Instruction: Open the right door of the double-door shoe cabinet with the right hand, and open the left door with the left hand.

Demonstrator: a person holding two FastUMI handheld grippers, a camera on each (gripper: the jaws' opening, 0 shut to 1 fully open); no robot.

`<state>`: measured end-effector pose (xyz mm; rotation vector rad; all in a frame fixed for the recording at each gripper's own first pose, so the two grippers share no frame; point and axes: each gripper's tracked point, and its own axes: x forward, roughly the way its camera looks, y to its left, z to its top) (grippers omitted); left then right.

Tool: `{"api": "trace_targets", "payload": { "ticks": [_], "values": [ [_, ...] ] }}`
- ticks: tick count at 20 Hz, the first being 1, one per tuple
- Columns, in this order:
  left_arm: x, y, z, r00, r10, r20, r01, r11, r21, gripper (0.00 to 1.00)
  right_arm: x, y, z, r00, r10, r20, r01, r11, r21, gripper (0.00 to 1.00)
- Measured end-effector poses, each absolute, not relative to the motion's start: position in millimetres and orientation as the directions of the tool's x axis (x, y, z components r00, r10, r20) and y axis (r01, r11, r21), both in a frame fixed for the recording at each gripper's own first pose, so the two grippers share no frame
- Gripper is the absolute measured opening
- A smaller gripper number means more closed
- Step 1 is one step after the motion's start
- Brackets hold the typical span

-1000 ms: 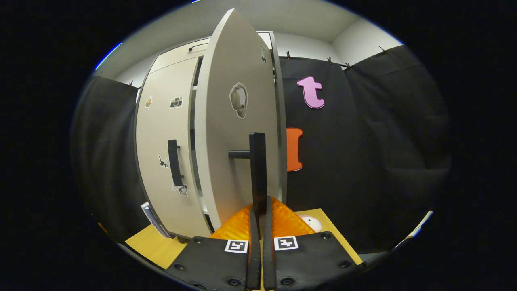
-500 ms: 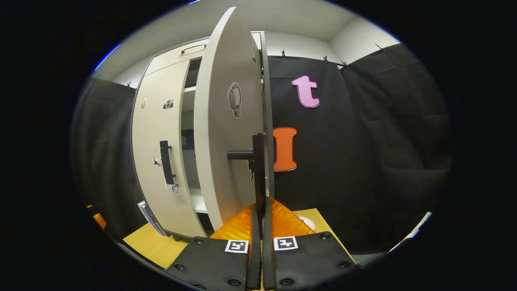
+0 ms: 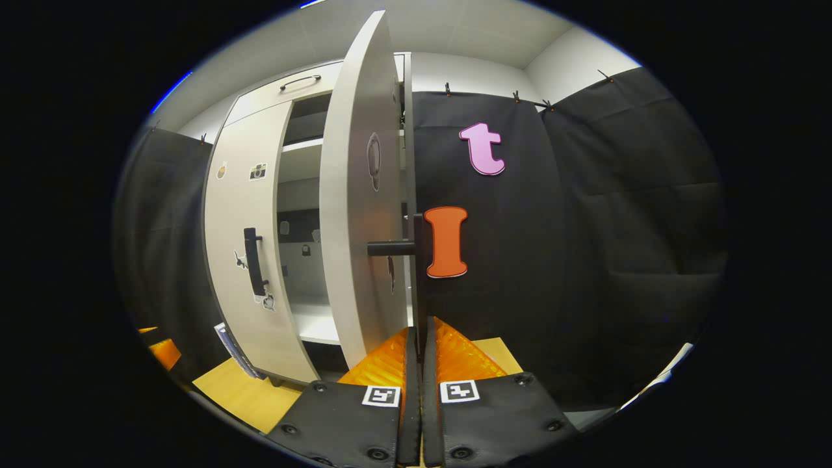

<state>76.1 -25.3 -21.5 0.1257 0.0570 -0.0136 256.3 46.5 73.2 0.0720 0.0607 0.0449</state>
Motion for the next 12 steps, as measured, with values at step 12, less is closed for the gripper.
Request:
{"api": "trace_targets", "payload": {
  "ticks": [12],
  "values": [
    [169.5, -61.3, -20.9, 0.999, -0.038, -0.034, 0.043, 0.986, 0.161, 0.95, 236.3, 41.8, 64.7, 0.993, 0.080, -0.092, -0.071, 0.993, 0.098, 0.09]
  ]
}}
